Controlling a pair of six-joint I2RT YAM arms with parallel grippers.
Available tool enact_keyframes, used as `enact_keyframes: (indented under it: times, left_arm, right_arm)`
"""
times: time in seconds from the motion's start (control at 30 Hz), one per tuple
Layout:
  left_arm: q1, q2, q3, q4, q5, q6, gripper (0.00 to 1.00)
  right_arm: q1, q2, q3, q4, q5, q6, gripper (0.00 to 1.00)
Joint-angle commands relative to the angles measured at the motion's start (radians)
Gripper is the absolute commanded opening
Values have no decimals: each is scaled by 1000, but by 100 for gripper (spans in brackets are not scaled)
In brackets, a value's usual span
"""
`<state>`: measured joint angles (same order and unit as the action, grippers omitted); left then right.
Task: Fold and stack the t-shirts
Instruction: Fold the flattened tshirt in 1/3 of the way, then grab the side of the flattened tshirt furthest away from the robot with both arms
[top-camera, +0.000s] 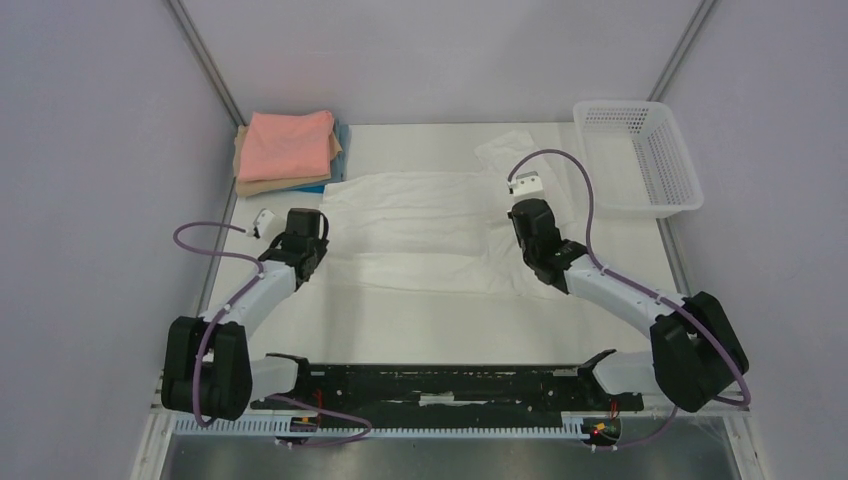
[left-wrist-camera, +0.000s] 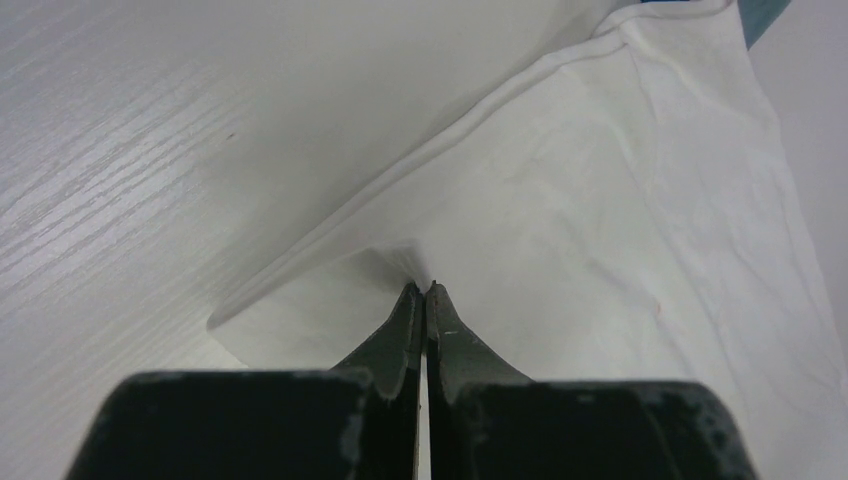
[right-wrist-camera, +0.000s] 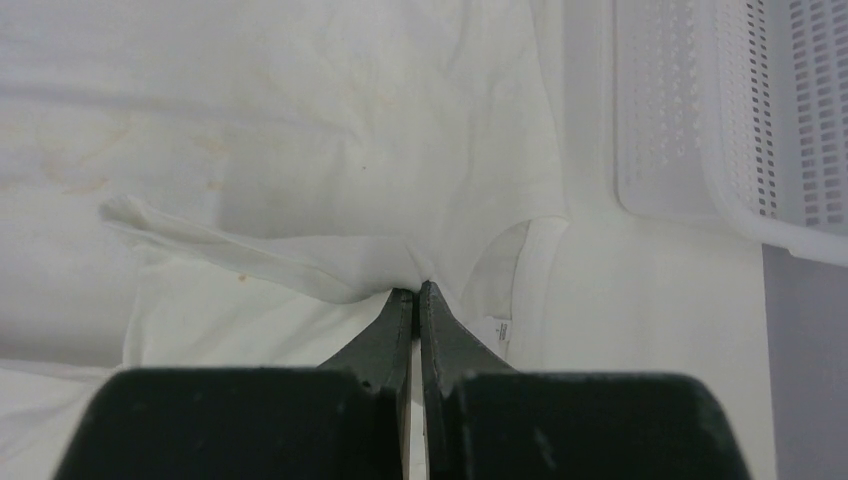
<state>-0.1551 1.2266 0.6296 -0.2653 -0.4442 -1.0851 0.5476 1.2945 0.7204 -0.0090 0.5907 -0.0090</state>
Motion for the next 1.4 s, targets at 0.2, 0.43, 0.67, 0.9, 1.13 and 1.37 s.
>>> enact_keyframes:
  times: [0.2,0.43,0.67,0.9,1.13,1.37]
  left_arm:
    - [41,160,103,79,45,86,2]
    - [46,205,221,-56,-34,53,72]
    - [44,91,232,-34,113,148,79]
    - [-16,168,172,132,420,218,81]
    - [-38,378,220,135,475,242,82]
    - [-52,377,73,187,501,216,82]
  right_arm:
    - [-89,200,148,153,-126,-86,0]
    - [-107,380,310,121,-63,-65,34]
    - [-107,293,305,12,-10,73,98]
    - [-105,122,-43,276,-506,199,98]
    - [-106,243,-48,290,-537,261,98]
    - [-106,192,-201,283,-560,358,98]
